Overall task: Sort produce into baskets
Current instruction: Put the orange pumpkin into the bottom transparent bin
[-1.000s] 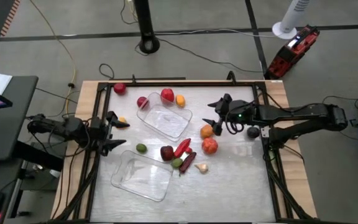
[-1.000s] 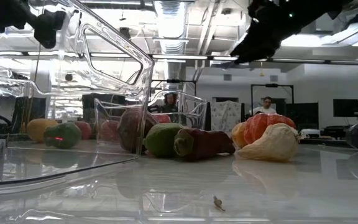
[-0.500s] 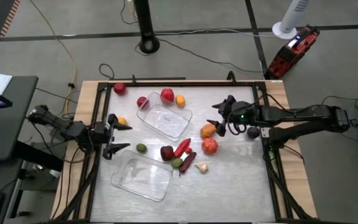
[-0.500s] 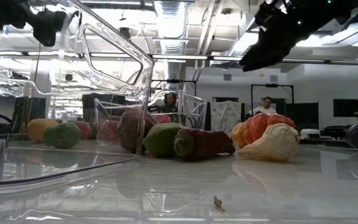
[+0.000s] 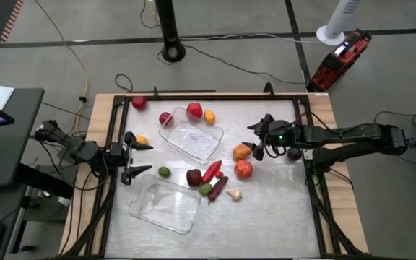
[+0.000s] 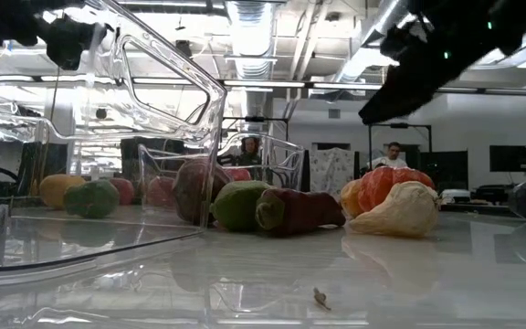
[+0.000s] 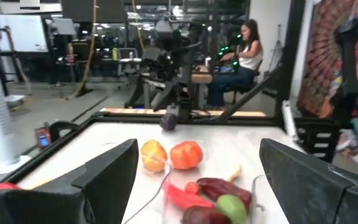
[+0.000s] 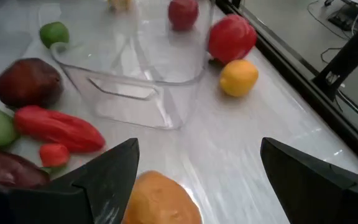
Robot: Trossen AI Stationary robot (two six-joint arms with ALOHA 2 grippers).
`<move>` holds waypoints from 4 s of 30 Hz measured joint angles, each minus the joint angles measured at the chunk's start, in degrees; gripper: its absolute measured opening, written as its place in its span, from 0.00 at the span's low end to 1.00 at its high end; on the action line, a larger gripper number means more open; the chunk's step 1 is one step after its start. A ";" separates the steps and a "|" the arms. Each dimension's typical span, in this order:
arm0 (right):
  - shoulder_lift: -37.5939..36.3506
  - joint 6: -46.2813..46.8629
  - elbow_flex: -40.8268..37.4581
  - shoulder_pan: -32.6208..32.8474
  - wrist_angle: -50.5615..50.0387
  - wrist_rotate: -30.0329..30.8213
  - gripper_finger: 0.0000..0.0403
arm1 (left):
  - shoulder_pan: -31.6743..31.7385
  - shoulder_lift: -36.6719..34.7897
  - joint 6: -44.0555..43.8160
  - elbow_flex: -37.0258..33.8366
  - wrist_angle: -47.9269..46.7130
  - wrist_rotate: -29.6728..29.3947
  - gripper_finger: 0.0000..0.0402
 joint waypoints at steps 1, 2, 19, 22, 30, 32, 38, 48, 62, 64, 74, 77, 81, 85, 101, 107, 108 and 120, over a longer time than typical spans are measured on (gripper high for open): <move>-0.48 0.02 -1.63 -0.93 2.88 -1.02 0.88 | 0.02 0.00 0.32 0.00 -0.39 -0.35 0.80; -1.07 0.05 -3.05 -2.04 5.04 -2.84 0.87 | 0.04 0.00 0.47 0.00 -0.61 -0.33 0.80; -3.64 1.13 -6.08 -8.12 2.42 -16.11 0.85 | 0.06 -8.42 -0.05 0.02 -7.88 -2.46 0.80; -3.64 1.25 -6.05 -6.03 0.41 -16.25 0.88 | 0.06 -8.76 -0.12 0.04 -8.09 -2.84 0.80; -3.64 4.28 -6.01 -2.21 -0.76 -14.03 0.97 | 0.06 -8.76 0.23 0.04 -7.74 -2.40 0.80; -3.64 5.11 -6.01 -1.20 -0.98 -13.20 0.97 | 0.06 -8.75 -0.01 0.04 -7.72 -1.30 0.80; -3.29 5.45 -6.00 2.17 -1.03 -9.10 0.97 | 0.09 -8.74 -0.23 0.04 -7.59 -0.16 0.80; 2.08 4.23 -5.99 9.15 0.93 -6.96 0.97 | 0.09 -8.74 -0.40 0.04 -5.87 1.14 0.80; 9.82 4.19 -5.99 15.28 5.28 -6.96 0.95 | 0.09 -8.59 -1.26 0.04 -4.51 3.58 0.80; 10.71 4.28 -5.99 15.57 6.21 -6.96 0.95 | 0.09 -8.59 -1.45 0.04 -4.14 4.52 0.80; 11.40 5.63 -5.99 15.67 7.07 -5.67 0.95 | 0.09 -8.59 -1.18 0.04 -4.40 8.07 0.80; 11.40 5.29 -5.99 15.93 7.22 -5.65 0.95 | 0.09 -8.59 0.02 0.04 -4.28 9.36 0.80; 11.40 2.41 -5.86 15.93 7.99 -5.65 0.95 | 0.09 -8.59 1.21 0.04 -2.07 9.44 0.80; 11.38 -0.19 -5.53 15.91 8.14 -5.63 0.95 | 0.08 -8.59 1.35 0.04 -0.63 9.41 0.80; 11.38 0.04 -5.53 26.07 3.49 7.94 0.95 | 0.06 -8.10 -9.60 -0.22 -0.91 6.04 0.80; 11.66 1.13 -5.53 27.69 3.83 10.65 0.95 | 0.06 -4.17 -12.21 -0.24 -0.64 1.26 0.80; 12.22 1.20 -5.53 27.59 4.33 11.02 0.95 | 0.07 -3.17 -12.66 -0.24 0.11 1.04 0.80; 24.09 6.10 -5.25 26.71 12.02 11.23 0.94 | 0.08 13.74 -16.31 0.20 12.65 1.80 0.80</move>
